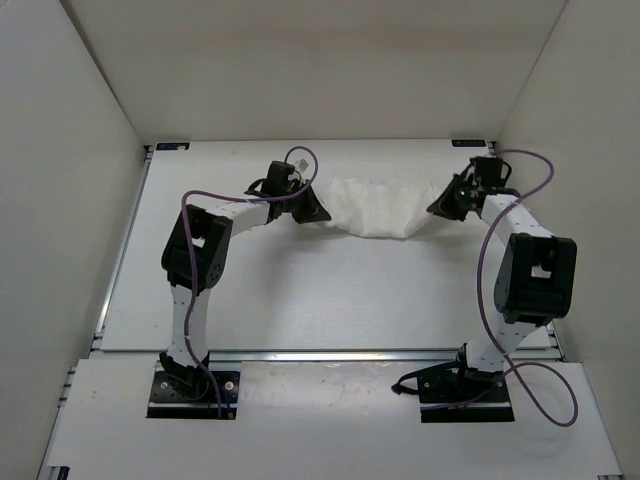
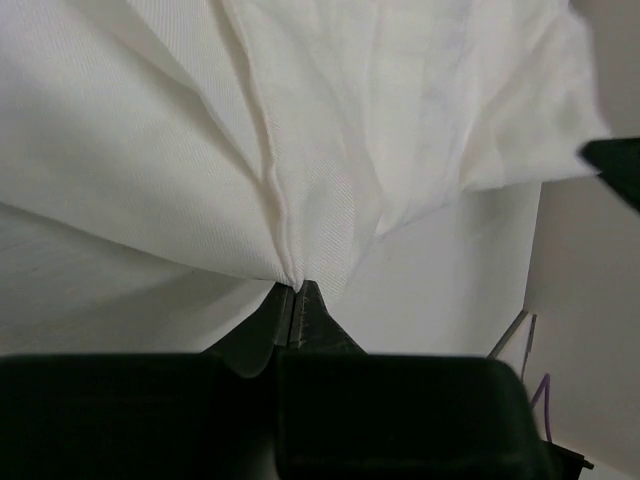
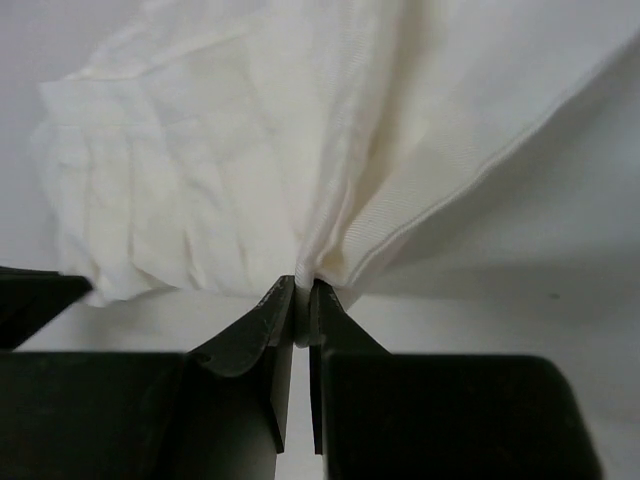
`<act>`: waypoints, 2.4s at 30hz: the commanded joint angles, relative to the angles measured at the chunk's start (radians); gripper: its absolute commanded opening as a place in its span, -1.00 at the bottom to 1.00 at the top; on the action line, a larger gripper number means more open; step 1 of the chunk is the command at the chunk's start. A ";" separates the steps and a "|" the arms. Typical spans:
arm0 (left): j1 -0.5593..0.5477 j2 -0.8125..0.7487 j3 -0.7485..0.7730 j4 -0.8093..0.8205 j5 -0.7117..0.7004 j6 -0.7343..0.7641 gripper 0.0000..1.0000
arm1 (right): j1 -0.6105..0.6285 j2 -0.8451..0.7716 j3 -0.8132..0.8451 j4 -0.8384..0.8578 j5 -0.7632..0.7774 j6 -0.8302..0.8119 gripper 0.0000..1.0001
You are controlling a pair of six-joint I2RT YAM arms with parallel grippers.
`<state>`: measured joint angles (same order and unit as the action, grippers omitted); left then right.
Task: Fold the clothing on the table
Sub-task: Fold the skirt
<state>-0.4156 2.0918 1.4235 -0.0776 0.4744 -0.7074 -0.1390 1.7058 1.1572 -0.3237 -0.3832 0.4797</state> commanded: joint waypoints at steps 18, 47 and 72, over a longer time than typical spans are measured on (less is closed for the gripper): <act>-0.051 0.054 -0.075 0.113 0.069 -0.107 -1.00 | 0.533 0.308 0.509 -0.190 0.035 -0.138 -1.00; 0.070 -0.173 -0.429 0.352 0.159 -0.215 0.11 | 0.377 0.133 0.275 0.146 -0.399 0.013 -0.45; 0.245 -0.610 -0.672 0.182 0.247 0.011 0.97 | 0.469 0.057 0.391 -0.127 -0.118 -0.084 -0.50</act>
<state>-0.1955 1.5616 0.7673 0.1192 0.6525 -0.7601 0.3176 1.9862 1.5837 -0.4755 -0.6186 0.4381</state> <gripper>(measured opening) 0.981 0.244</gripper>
